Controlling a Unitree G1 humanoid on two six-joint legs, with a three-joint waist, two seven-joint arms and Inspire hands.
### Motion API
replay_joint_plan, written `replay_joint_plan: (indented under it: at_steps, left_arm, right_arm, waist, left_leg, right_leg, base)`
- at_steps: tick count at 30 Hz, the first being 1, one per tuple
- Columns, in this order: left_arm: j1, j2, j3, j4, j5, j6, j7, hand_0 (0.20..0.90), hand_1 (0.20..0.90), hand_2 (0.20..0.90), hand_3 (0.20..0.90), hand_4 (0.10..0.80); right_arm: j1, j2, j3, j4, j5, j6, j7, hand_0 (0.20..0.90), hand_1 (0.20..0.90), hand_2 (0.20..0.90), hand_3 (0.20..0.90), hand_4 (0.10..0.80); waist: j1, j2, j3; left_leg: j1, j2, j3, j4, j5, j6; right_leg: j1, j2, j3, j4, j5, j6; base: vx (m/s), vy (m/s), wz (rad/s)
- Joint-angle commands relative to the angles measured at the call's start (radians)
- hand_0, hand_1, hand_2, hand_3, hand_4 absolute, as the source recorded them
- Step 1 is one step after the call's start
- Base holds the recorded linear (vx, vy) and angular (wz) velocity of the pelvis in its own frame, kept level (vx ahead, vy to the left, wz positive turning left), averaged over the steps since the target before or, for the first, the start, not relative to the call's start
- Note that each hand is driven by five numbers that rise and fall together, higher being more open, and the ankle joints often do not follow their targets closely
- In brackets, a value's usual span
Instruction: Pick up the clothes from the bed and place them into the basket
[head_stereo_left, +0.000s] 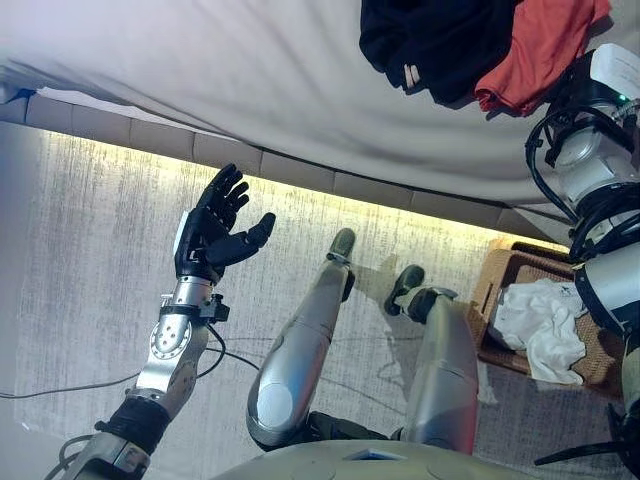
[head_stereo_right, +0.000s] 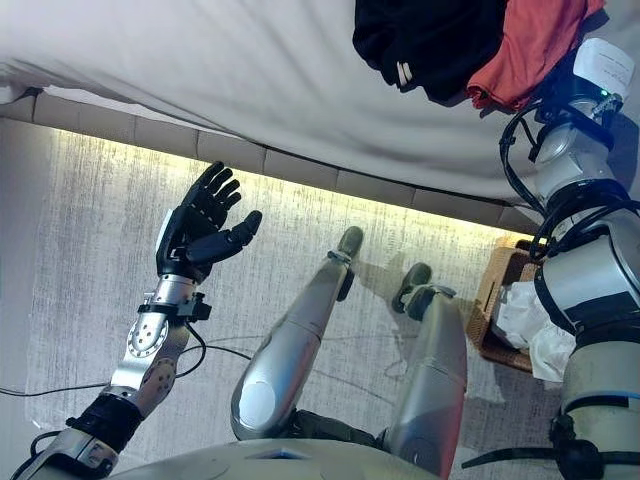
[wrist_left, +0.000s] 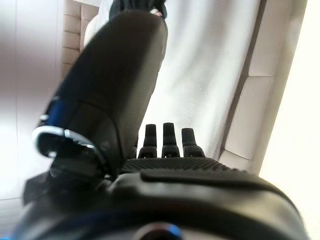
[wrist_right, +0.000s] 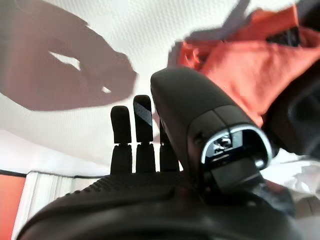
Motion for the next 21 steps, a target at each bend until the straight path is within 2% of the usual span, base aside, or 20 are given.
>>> replay_joint_plan:
  at_steps: [1,2,4,5,12,21]
  left_arm:
    - [0.022,0.009,0.052,-0.091,-0.013,-0.111,-0.025,0.9,0.9,0.9,0.9,0.8]
    - [0.017,0.007,0.047,-0.091,-0.011,-0.109,-0.019,0.9,0.9,0.9,0.9,0.8]
    - [0.01,0.003,0.041,-0.095,-0.009,-0.1,-0.01,0.9,0.9,0.9,0.9,0.8]
    - [0.008,0.003,0.037,-0.094,-0.009,-0.1,-0.011,0.9,0.9,0.9,0.9,0.8]
    - [0.021,0.004,0.032,-0.102,-0.02,-0.098,-0.033,0.9,0.9,0.9,0.9,0.8]
    - [0.048,0.006,0.02,-0.157,-0.02,-0.113,-0.06,0.9,0.9,0.9,0.9,0.8]
  right_arm:
    - [-0.075,-0.134,-0.01,-0.035,0.024,-0.058,-0.088,0.3,0.3,0.3,0.2,0.1]
    - [-0.074,-0.137,-0.018,-0.037,0.031,-0.065,-0.085,0.3,0.3,0.3,0.2,0.1]
    - [-0.073,-0.137,-0.033,-0.042,0.043,-0.081,-0.115,0.799,0.799,0.799,0.782,0.682]
    - [-0.074,-0.139,-0.047,-0.048,0.05,-0.085,-0.123,0.9,0.9,0.9,0.9,0.8]
    - [-0.096,-0.149,-0.05,-0.102,0.037,-0.063,-0.124,0.9,0.9,0.9,0.9,0.8]
    - [-0.13,-0.133,0.008,-0.138,0.021,-0.01,-0.113,0.9,0.9,0.9,0.9,0.8]
  waist:
    - [0.013,0.009,-0.041]
    - [0.011,0.006,-0.041]
    - [0.01,0.004,-0.041]
    - [0.01,0.004,-0.041]
    - [0.01,0.014,-0.041]
    - [0.024,0.041,-0.041]
  left_leg:
    - [0.115,-0.001,0.039,0.025,-0.137,0.05]
    - [0.129,-0.003,0.035,0.012,-0.134,0.049]
    - [0.143,-0.007,0.032,0.001,-0.128,0.048]
    - [0.146,-0.007,0.032,-0.002,-0.125,0.047]
    - [0.105,-0.014,0.039,0.03,-0.143,0.048]
    - [0.007,-0.025,0.051,0.081,-0.168,0.067]
  right_leg:
    - [0.159,0.067,-0.045,-0.043,-0.043,-0.026]
    - [0.171,0.069,-0.042,-0.052,-0.042,-0.027]
    - [0.185,0.074,-0.041,-0.062,-0.042,-0.031]
    - [0.189,0.074,-0.043,-0.064,-0.042,-0.032]
    - [0.144,0.066,-0.05,-0.026,-0.054,-0.041]
    - [0.027,0.056,-0.053,0.045,-0.068,-0.047]
  base:
    - [0.079,0.042,-0.06]
    - [0.073,0.047,-0.08]
    - [0.06,0.04,-0.09]
    - [0.049,0.023,-0.1]
    - [0.004,0.001,-0.01]
    - [0.041,0.009,0.06]
